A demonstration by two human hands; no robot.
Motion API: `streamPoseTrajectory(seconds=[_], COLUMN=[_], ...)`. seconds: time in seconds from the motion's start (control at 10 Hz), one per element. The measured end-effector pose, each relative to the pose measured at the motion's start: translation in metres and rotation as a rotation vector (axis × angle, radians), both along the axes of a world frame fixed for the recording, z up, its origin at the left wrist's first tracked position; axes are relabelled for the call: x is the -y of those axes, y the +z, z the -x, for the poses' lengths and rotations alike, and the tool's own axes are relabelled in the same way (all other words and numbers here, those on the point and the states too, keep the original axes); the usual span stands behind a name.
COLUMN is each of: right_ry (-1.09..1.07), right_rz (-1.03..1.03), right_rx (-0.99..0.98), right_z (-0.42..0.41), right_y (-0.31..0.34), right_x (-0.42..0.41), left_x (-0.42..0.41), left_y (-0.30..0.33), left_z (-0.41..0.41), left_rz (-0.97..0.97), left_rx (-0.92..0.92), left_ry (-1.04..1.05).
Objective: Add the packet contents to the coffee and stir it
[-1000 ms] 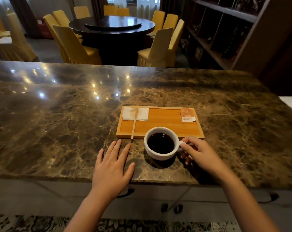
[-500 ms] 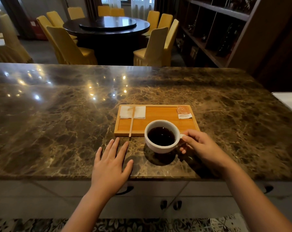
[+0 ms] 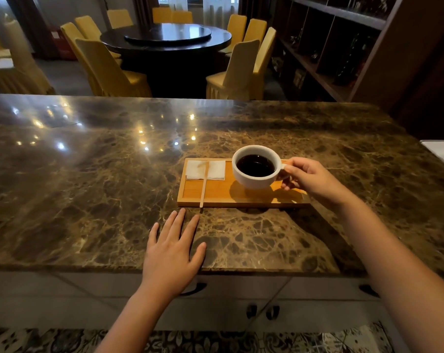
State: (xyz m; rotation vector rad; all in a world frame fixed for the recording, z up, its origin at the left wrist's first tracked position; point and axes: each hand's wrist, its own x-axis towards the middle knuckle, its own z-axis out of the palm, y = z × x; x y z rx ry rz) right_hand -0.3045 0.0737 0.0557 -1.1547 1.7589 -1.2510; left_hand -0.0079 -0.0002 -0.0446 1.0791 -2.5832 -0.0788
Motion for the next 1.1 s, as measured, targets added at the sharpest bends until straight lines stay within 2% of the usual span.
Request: streamPoseTrajectory(seconds=[0.4,0.7,0.9,1.0,1.1], right_ry=[0.008,-0.098,-0.172,-0.189,-0.303], right_rz=[-0.097,-0.115,-0.122,-0.137,-0.14], right_rx=[0.0,-0.089,-0.052,-0.079,-0.279], right_z=[0.007,0.001,0.001,0.0,0.001], right_y=[-0.006,-0.007,-0.009,-0.009,-0.007], right_x=[0.021,0.03,0.031,0.032,0.029], left_x=[0.0,-0.001,-0.001,-0.001,-0.001], left_y=[0.0,0.001,0.001,0.001,-0.001], left_z=[0.0,0.0,0.0,0.0,0.0], left_rz=[-0.008,-0.005,-0.008,-0.002,-0.019], left_rx=[0.003,0.003,0.013,-0.001,-0.011], left_ry=[0.001,0.006,0.012,0.003,0.001])
